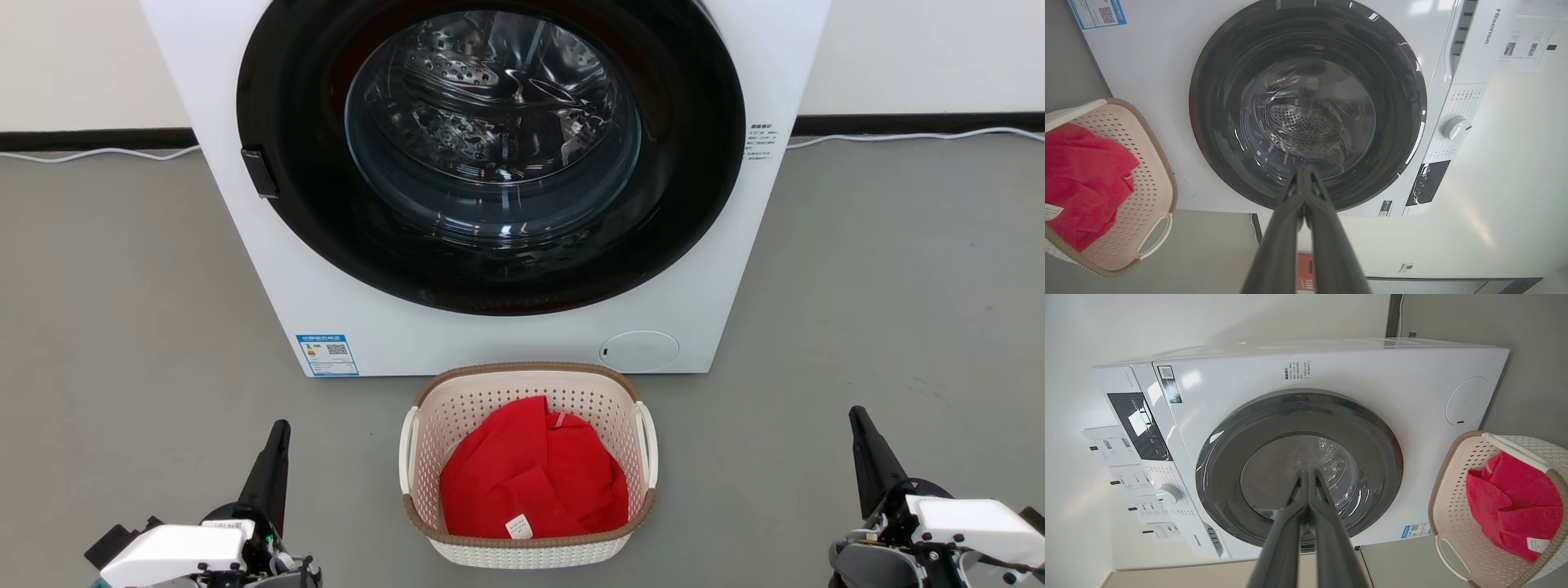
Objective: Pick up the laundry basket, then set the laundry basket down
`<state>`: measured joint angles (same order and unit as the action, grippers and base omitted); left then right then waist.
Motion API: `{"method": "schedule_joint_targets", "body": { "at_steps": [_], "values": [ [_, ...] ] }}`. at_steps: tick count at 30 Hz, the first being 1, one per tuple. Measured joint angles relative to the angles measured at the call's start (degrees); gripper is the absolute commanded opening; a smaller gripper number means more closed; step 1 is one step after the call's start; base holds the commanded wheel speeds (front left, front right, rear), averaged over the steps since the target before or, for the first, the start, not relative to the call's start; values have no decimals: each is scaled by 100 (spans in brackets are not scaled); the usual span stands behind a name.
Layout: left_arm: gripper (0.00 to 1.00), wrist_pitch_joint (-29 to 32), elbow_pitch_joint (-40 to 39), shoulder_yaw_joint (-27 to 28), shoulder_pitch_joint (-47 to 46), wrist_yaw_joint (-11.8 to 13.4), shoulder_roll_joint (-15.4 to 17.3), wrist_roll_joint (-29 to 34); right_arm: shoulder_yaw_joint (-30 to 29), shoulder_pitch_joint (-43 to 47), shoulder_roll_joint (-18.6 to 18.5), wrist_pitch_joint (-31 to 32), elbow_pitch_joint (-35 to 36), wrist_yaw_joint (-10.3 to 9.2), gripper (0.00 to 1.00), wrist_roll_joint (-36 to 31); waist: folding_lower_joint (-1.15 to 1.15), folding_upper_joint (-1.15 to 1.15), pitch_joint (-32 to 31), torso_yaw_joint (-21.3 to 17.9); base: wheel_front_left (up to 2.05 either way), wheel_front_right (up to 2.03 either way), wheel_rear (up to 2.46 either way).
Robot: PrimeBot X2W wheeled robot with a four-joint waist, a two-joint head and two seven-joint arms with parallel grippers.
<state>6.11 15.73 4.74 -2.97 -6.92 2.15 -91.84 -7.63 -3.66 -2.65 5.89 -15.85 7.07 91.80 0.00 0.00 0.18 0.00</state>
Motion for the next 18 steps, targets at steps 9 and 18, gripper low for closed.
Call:
{"method": "schedule_joint_targets", "body": {
  "at_steps": [9,18],
  "values": [
    [0,0,0,0,0,-11,0,0,0,0,0,0,0,0,0,0,0,0,0,0,0,0,0],
    [0,0,0,0,0,-15,0,0,0,0,1,0,0,0,0,0,0,0,0,0,0,0,0]
  ]
}}
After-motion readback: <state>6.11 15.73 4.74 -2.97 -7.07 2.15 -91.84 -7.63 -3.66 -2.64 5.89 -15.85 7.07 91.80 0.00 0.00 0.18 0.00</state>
